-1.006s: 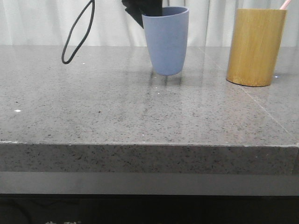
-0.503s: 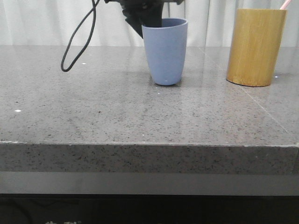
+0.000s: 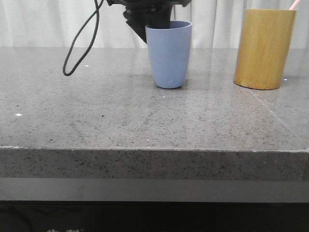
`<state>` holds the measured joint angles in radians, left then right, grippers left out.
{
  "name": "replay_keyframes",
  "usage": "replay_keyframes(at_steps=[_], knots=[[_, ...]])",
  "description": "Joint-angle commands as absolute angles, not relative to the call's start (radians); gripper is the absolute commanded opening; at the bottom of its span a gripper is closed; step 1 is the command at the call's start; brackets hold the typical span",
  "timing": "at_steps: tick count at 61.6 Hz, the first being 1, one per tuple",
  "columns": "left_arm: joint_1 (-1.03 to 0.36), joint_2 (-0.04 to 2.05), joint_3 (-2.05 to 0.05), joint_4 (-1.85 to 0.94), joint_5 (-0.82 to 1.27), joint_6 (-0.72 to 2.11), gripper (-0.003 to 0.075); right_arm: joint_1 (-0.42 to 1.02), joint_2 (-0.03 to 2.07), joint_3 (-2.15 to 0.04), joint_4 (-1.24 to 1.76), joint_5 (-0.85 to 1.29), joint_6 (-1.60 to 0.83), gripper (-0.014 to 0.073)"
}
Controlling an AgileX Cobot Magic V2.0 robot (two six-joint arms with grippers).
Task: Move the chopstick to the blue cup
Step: 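Lift the blue cup with the left gripper and move it toward the bamboo holder, then set the blue cup down, open the left gripper and withdraw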
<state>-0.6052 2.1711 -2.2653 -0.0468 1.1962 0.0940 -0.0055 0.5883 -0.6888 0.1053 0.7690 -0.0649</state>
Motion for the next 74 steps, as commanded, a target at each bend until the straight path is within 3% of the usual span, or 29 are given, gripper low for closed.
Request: replay_keyframes(at_steps=[1, 48, 74], knots=[[-0.611, 2.102, -2.300, -0.063, 1.160, 0.093, 0.0263, -0.004, 0.597, -0.714, 0.114, 0.706, -0.074, 0.0578], [-0.611, 2.003, -2.302, -0.095, 1.191, 0.086, 0.0291, -0.004, 0.596, -0.714, 0.115, 0.705, -0.074, 0.0578], [-0.611, 1.835, -2.347, -0.078, 1.252, 0.057, 0.0296, -0.004, 0.596, -0.714, 0.115, 0.708, -0.074, 0.0578]])
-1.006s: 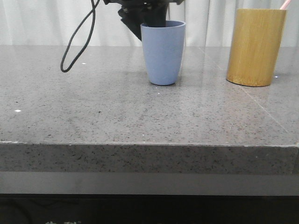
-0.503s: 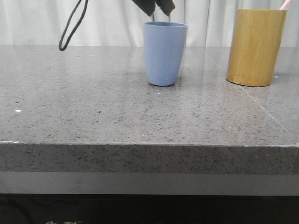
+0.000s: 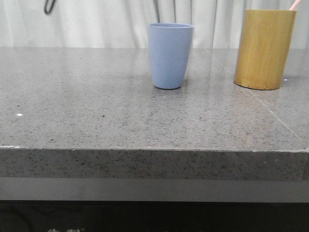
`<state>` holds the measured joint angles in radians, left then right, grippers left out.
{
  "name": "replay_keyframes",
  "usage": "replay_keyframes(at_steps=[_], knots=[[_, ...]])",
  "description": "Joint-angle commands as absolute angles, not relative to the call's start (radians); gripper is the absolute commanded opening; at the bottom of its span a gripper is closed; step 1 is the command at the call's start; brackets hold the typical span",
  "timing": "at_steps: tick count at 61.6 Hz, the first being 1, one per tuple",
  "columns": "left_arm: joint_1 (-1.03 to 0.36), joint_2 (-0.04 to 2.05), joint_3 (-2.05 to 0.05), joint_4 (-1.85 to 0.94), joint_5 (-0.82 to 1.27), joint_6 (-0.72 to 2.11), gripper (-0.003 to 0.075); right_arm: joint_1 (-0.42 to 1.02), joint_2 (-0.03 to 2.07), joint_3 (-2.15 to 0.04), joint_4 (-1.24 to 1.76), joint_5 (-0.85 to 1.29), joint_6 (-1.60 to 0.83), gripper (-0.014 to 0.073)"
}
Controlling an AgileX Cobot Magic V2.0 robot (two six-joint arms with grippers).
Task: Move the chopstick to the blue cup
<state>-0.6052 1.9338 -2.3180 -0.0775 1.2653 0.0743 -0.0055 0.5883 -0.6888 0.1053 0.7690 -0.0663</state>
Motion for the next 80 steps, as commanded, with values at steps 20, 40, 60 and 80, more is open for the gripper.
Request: replay_keyframes(at_steps=[20, 40, 60, 80], knots=[[-0.611, 1.600, -2.086, -0.078, 1.133, 0.055, 0.0296, -0.004, 0.596, -0.714, 0.133, 0.707, -0.074, 0.0578], [-0.611, 1.185, -1.423, -0.078, 0.820, 0.055, 0.0296, -0.004, 0.596, -0.714, 0.140, 0.713, -0.074, 0.0578], [-0.611, 0.874, -0.996, -0.083, 0.688, 0.053, 0.0296, -0.004, 0.596, -0.714, 0.165, 0.738, -0.074, 0.0578], [-0.611, 0.814, -0.924, -0.083, 0.624, 0.053, 0.0296, -0.004, 0.596, -0.714, 0.166, 0.749, -0.074, 0.0578]])
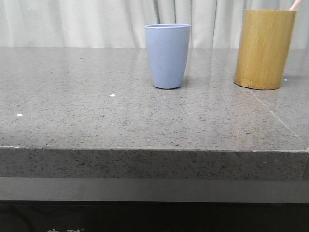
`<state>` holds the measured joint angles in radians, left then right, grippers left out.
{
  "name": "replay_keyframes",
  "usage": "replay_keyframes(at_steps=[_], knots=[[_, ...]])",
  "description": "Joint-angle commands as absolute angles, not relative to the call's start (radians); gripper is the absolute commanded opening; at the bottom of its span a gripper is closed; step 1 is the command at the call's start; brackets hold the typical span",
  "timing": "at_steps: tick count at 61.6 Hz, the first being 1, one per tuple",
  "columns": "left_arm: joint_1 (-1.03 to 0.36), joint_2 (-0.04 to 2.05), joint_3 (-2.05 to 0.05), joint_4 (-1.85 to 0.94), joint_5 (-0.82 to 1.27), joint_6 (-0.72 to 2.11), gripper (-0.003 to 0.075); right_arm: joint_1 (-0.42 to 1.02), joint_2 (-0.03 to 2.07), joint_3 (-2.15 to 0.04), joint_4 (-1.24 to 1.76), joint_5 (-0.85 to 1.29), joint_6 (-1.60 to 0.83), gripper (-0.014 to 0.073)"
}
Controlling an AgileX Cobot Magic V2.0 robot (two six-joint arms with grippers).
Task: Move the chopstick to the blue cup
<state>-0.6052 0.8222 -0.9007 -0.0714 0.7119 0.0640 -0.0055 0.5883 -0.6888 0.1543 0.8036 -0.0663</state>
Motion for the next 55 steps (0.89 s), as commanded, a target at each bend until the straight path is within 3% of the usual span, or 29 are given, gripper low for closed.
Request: replay_keyframes(at_steps=[1, 24, 35, 55], knots=[[-0.611, 0.814, -0.924, -0.083, 0.622, 0.053, 0.0296, -0.004, 0.596, -0.714, 0.166, 0.749, -0.074, 0.0578], [-0.611, 0.814, -0.924, -0.083, 0.620, 0.053, 0.0296, -0.031, 0.618, -0.714, 0.156, 0.717, -0.022, 0.0578], [-0.611, 0.814, -0.924, -0.083, 0.620, 0.053, 0.0296, -0.103, 0.734, -0.750, 0.179, 0.674, -0.008, 0.0578], [-0.611, 0.816, -0.922, -0.083, 0.620, 0.053, 0.0296, -0.147, 1.046, -1.048, 0.336, 0.689, -0.071, 0.0568]])
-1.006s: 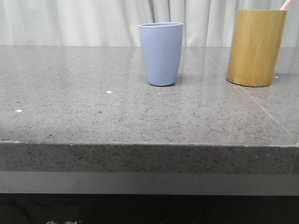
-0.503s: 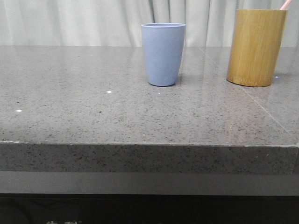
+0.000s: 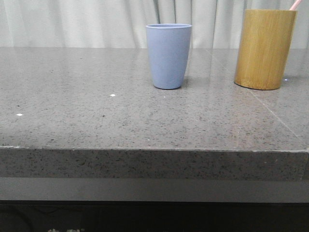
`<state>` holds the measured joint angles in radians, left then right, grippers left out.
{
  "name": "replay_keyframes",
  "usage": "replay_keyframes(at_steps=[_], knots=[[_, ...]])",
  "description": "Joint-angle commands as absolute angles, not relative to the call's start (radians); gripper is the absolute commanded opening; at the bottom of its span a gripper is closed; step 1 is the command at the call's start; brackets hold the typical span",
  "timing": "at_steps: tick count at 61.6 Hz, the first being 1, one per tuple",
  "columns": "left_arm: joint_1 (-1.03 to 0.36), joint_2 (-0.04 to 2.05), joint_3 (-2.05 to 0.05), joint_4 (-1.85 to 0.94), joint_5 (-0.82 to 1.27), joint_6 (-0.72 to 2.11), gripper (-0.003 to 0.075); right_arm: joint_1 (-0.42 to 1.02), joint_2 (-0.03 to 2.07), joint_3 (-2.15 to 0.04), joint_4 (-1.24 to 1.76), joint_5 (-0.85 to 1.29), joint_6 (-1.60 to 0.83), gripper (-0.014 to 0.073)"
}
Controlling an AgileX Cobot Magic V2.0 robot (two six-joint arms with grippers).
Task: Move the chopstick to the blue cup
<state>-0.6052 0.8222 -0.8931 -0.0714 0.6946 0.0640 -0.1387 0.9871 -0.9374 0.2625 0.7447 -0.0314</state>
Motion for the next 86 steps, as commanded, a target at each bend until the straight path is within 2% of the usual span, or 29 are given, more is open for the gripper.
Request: replay_keyframes(at_steps=[1, 12, 24, 43, 56, 86], knots=[[-0.611, 0.816, -0.922, -0.083, 0.620, 0.053, 0.0296, -0.147, 1.060, -1.062, 0.347, 0.690, -0.081, 0.0565], [-0.611, 0.816, -0.922, -0.083, 0.620, 0.053, 0.0296, -0.147, 1.223, -1.236, 0.457, 0.695, -0.118, 0.0529], [-0.611, 0.816, -0.922, -0.083, 0.620, 0.053, 0.0296, -0.147, 1.384, -1.411, 0.499, 0.725, -0.119, 0.0527], [-0.611, 0.816, -0.922, -0.083, 0.620, 0.053, 0.0296, -0.147, 1.557, -1.585, 0.517, 0.812, -0.119, 0.0510], [-0.611, 0.816, -0.922, -0.083, 0.620, 0.053, 0.0296, -0.147, 1.581, -1.603, 0.522, 0.812, -0.122, 0.0286], [-0.611, 0.816, -0.922, -0.083, 0.620, 0.053, 0.0296, -0.147, 1.581, -1.603, 0.522, 0.822, -0.132, -0.0053]])
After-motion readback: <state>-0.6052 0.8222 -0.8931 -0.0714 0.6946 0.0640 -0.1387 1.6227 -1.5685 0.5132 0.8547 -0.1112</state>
